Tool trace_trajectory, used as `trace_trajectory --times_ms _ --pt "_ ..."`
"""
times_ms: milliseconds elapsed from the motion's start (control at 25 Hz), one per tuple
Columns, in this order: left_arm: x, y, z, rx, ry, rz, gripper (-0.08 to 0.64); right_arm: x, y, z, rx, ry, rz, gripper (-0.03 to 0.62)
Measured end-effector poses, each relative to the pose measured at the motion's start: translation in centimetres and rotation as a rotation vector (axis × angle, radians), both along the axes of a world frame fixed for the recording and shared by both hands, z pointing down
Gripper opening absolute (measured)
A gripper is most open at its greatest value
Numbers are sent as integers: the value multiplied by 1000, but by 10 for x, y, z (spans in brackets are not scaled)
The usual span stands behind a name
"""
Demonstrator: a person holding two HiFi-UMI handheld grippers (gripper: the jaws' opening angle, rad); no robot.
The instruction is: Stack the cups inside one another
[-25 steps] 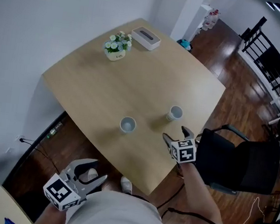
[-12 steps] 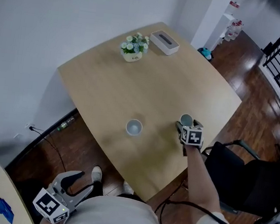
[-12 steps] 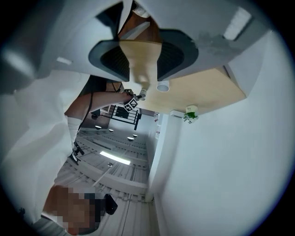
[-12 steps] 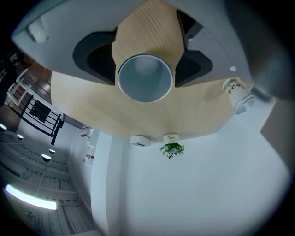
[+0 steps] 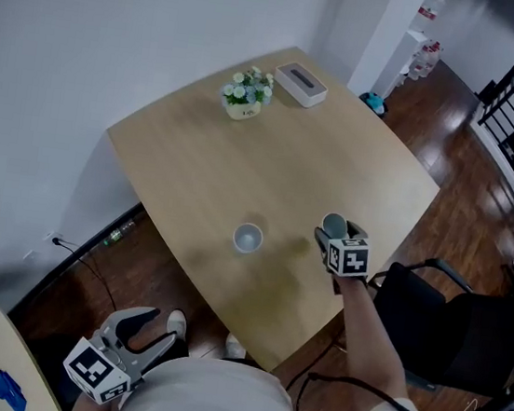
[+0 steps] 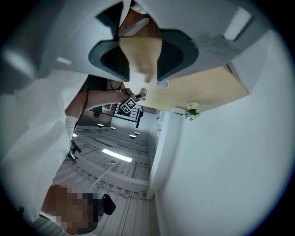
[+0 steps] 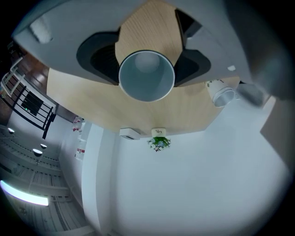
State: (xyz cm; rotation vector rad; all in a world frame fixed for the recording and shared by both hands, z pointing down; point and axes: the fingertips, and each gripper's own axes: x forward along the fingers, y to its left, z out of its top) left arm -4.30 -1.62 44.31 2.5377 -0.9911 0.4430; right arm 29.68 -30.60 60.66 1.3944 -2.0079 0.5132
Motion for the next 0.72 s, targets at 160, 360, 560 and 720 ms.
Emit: trace_trajectory --times_ms 160,360,560,720 --pt "3 -15 -1 21 32 52 199 -29 15 -37 31 -4 -66 370" --pt "-3 -23 -2 36 65 96 199 -82 39 -83 78 -17 -152 370" --pt "-17 -23 2 38 94 117 199 -143 55 -104 89 -55 -236 370" --pt "-32 -25 5 36 99 118 199 -173 59 -98 73 -64 -263 370"
